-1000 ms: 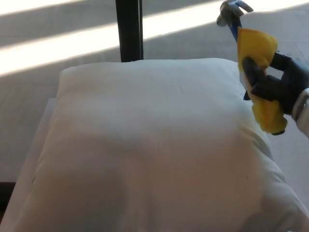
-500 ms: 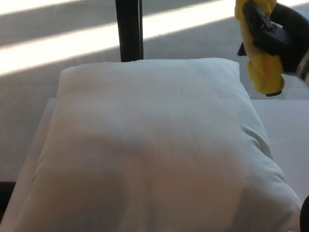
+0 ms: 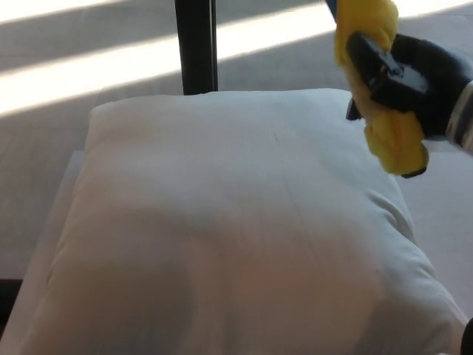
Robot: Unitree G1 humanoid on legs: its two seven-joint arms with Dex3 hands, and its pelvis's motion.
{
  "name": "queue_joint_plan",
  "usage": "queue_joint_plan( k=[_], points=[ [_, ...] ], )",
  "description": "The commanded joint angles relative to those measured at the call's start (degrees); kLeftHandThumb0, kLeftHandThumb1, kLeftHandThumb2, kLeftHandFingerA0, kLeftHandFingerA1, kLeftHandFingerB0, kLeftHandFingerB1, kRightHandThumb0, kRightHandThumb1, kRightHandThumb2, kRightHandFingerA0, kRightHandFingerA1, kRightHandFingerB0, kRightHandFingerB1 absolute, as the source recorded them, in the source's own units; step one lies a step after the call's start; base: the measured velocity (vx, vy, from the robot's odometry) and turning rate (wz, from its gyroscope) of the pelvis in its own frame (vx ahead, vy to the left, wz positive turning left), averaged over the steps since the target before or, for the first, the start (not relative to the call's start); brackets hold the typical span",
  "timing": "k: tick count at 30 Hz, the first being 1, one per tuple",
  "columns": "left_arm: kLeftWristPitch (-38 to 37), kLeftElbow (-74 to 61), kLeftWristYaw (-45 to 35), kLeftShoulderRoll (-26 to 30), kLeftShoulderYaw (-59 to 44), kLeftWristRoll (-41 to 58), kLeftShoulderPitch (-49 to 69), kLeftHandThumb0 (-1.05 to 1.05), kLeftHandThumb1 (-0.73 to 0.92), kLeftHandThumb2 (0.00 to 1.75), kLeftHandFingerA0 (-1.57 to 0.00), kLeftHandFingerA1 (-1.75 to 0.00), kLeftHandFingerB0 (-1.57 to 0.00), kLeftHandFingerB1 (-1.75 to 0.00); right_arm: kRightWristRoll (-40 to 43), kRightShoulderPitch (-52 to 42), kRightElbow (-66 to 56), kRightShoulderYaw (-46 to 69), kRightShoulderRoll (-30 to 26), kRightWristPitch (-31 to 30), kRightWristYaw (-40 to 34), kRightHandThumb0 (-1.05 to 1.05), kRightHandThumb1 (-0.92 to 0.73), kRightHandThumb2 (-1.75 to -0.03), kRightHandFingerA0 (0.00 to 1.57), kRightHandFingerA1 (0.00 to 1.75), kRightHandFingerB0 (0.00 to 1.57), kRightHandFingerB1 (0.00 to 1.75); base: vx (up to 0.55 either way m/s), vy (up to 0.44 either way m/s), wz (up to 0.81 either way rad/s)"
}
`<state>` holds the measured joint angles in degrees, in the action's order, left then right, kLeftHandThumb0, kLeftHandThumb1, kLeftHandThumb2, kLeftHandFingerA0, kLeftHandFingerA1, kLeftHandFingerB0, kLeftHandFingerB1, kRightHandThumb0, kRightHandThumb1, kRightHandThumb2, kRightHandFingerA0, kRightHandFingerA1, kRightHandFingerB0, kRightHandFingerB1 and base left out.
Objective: A hammer is kept on the right hand side and a pillow is kept on the left hand side on the desk infront of the robot and the robot uses its right hand to pick up the hammer and makes a downward swinging motion to hit the pillow
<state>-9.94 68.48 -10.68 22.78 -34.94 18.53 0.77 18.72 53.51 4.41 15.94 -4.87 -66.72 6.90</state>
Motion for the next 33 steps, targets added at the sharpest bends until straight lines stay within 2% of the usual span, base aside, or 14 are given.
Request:
queue_joint_plan(
  k=[1, 2, 5, 6, 9, 14, 17, 18, 22, 23, 25, 26, 28, 33],
  points=[
    [0.7, -0.2, -2.9, 2.2, -0.9, 1.9, 0.0, -0.57, 0.68, 0.61, -0.65, -0.46, -0.54, -0.42, 2.0, -17.0, -4.5, -15.8, -5.9, -7.5, 8.7, -0.26, -0.74, -1.09, 1.03, 1.75, 0.63, 1.74, 0.00, 0.000, 0.00],
    [0.6, -0.5, -2.9, 2.2, -0.8, 1.8, 0.0, -0.55, 0.70, 0.62, -0.66, -0.46, -0.53, -0.42, -0.1, -19.3, -2.7, -17.1, -6.0, -6.6, 7.0, -0.30, -0.81, -1.01, 1.00, 1.75, 0.63, 1.75, 0.00, 0.000, 0.00],
    [0.7, -0.9, -2.6, 2.0, -0.8, 1.8, 0.1, -0.56, 0.69, 0.61, -0.67, -0.47, -0.54, -0.42, -2.6, -22.8, 1.6, -19.9, -7.6, -0.4, 8.0, -0.33, -0.80, -1.01, 1.02, 1.75, 0.68, 1.75, 0.00, 0.000, 0.00],
    [0.7, -0.8, -3.0, 2.1, -0.8, 1.9, 0.0, -0.57, 0.69, 0.61, -0.66, -0.47, -0.54, -0.42, -3.1, -23.1, 3.2, -20.3, -7.7, 0.4, 7.8, -0.33, -0.74, -1.08, 1.07, 1.75, 0.74, 1.75, 0.00, 0.000, 0.00],
    [0.7, -1.0, -2.8, 2.0, -0.8, 1.9, 0.1, -0.56, 0.69, 0.61, -0.66, -0.47, -0.54, -0.43, -3.9, -24.2, 5.4, -22.3, -8.5, 3.6, 7.9, -0.34, -0.64, -1.19, 1.10, 1.75, 0.75, 1.72, 0.00, 0.000, 0.00],
    [0.2, -0.7, -3.8, 1.8, -0.7, 2.0, 0.2, -0.57, 0.69, 0.61, -0.66, -0.48, -0.55, -0.43, -5.8, -25.8, 12.4, -24.7, -9.0, 8.4, 6.7, -0.34, -0.64, -1.18, 1.09, 1.75, 0.73, 1.71, 0.00, 0.000, 0.00],
    [0.3, -1.0, -3.3, 1.7, -0.4, 1.6, 0.7, -0.58, 0.69, 0.61, -0.67, -0.48, -0.55, -0.43, -6.6, -27.2, 17.5, -24.7, -7.7, 10.3, 4.4, -0.33, -0.60, -1.19, 1.08, 1.75, 0.80, 1.61, 0.00, 0.000, 0.00],
    [0.4, -1.1, -3.2, 1.7, -0.4, 1.6, 0.8, -0.58, 0.69, 0.61, -0.66, -0.48, -0.55, -0.43, -6.8, -27.4, 18.6, -24.6, -7.1, 10.5, 3.5, -0.32, -0.61, -1.17, 1.09, 1.75, 0.82, 1.57, 0.00, 0.000, 0.00],
    [0.9, -0.4, -3.0, 1.8, -1.1, 2.3, 0.4, -0.56, 0.67, 0.61, -0.65, -0.47, -0.56, -0.43, -6.1, -26.7, 18.5, -25.7, -7.0, 10.8, 4.8, -0.36, -0.66, -1.09, 1.10, 1.75, 0.76, 1.65, 0.00, 0.000, 0.00],
    [0.7, -0.5, -3.1, 1.8, -0.9, 2.1, 0.5, -0.57, 0.68, 0.61, -0.64, -0.47, -0.54, -0.43, -5.6, -26.3, 18.3, -25.1, -6.8, 10.5, 4.7, -0.35, -0.56, -1.25, 1.11, 1.75, 0.79, 1.68, 0.00, 0.000, 0.00],
    [0.5, -0.4, -3.2, 1.9, -0.9, 2.0, 0.8, -0.56, 0.67, 0.61, -0.65, -0.47, -0.55, -0.43, -4.8, -26.2, 16.6, -24.3, -6.5, 10.3, 4.5, -0.33, -0.56, -1.27, 1.09, 1.75, 0.78, 1.67, 0.00, 0.000, 0.00],
    [0.5, -0.6, -3.5, 1.9, -0.8, 2.0, 0.9, -0.56, 0.69, 0.61, -0.64, -0.47, -0.54, -0.43, -4.6, -25.4, 16.5, -24.2, -6.3, 9.6, 4.3, -0.34, -0.60, -1.20, 1.10, 1.75, 0.80, 1.65, 0.00, 0.000, 0.00],
    [0.6, -1.0, -3.6, 1.8, -0.8, 2.1, 1.0, -0.57, 0.68, 0.61, -0.65, -0.47, -0.55, -0.43, -4.1, -24.9, 14.0, -23.2, -5.8, 9.1, 3.6, -0.32, -0.58, -1.24, 1.08, 1.75, 0.75, 1.70, 0.00, 0.000, 0.00],
    [0.7, -1.6, -2.6, 1.7, -0.6, 1.8, 0.9, -0.57, 0.68, 0.61, -0.66, -0.48, -0.56, -0.44, -1.6, -21.8, 8.0, -21.6, -6.3, 8.1, 5.7, -0.34, -0.72, -1.07, 1.05, 1.75, 0.72, 1.75, 0.00, 0.000, 0.00]
  ],
)
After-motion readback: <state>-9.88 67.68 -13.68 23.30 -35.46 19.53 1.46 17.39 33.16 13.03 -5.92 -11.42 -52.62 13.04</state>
